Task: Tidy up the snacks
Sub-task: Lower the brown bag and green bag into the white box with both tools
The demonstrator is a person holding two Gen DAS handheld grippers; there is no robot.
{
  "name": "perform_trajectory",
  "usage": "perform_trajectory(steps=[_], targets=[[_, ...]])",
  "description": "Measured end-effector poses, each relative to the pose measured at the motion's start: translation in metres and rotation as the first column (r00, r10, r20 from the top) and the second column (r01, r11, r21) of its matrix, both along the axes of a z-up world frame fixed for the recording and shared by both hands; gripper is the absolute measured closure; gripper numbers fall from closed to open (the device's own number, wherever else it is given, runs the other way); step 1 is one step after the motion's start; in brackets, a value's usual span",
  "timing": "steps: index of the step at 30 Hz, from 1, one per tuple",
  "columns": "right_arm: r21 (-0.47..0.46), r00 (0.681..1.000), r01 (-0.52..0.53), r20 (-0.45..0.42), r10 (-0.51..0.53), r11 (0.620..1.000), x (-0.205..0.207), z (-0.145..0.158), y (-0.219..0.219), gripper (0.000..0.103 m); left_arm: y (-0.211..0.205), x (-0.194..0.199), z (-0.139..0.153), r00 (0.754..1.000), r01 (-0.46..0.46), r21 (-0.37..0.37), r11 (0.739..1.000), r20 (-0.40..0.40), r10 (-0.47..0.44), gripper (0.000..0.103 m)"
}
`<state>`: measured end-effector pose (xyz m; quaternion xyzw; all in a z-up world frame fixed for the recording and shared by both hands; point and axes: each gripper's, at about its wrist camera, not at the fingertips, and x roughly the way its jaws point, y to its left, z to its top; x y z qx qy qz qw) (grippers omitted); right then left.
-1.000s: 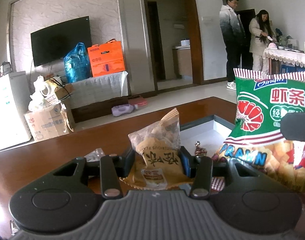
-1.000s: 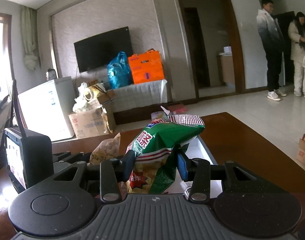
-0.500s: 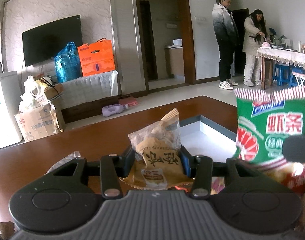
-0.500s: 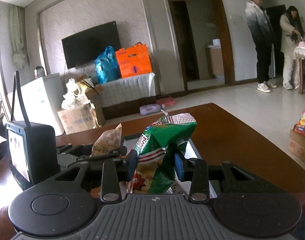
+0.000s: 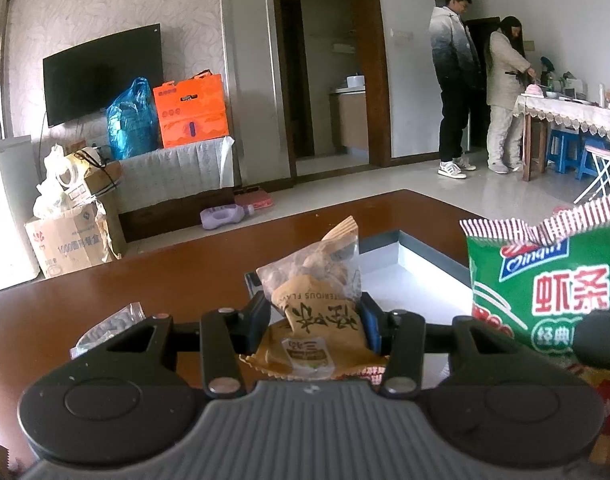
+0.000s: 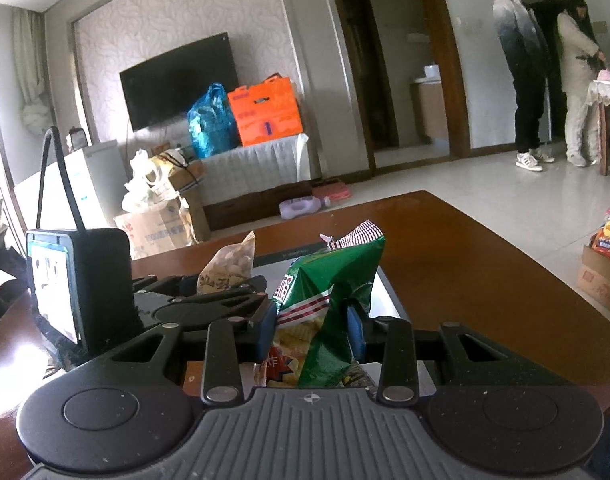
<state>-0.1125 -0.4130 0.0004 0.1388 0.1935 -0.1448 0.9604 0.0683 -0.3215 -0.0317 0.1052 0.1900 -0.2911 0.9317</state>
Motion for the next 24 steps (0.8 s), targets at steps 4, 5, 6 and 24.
perform_trajectory(steps=[4, 5, 6, 24], targets=[[0.01, 1.0, -0.003, 0.008, 0.003, 1.0, -0.002, -0.001, -0.004, 0.065, -0.005, -0.001, -0.001, 1.0, -0.003, -0.003, 1.0, -0.002, 0.003, 0.058], [0.014, 1.0, -0.005, 0.011, 0.004, 1.0, -0.003, -0.001, -0.004, 0.065, -0.002, -0.001, -0.001, 1.0, -0.003, -0.005, 1.0, -0.002, 0.003, 0.058], [0.017, 1.0, -0.006, 0.01, 0.006, 1.0, -0.003, -0.002, -0.005, 0.065, -0.003, 0.0, -0.001, 1.0, -0.004, -0.006, 1.0, -0.003, 0.004, 0.058], [0.024, 0.998, -0.056, -0.03, 0.056, 0.998, 0.001, -0.004, -0.002, 0.067, -0.023, 0.022, -0.016, 0.999, -0.009, 0.024, 1.0, -0.05, 0.01, 0.058]])
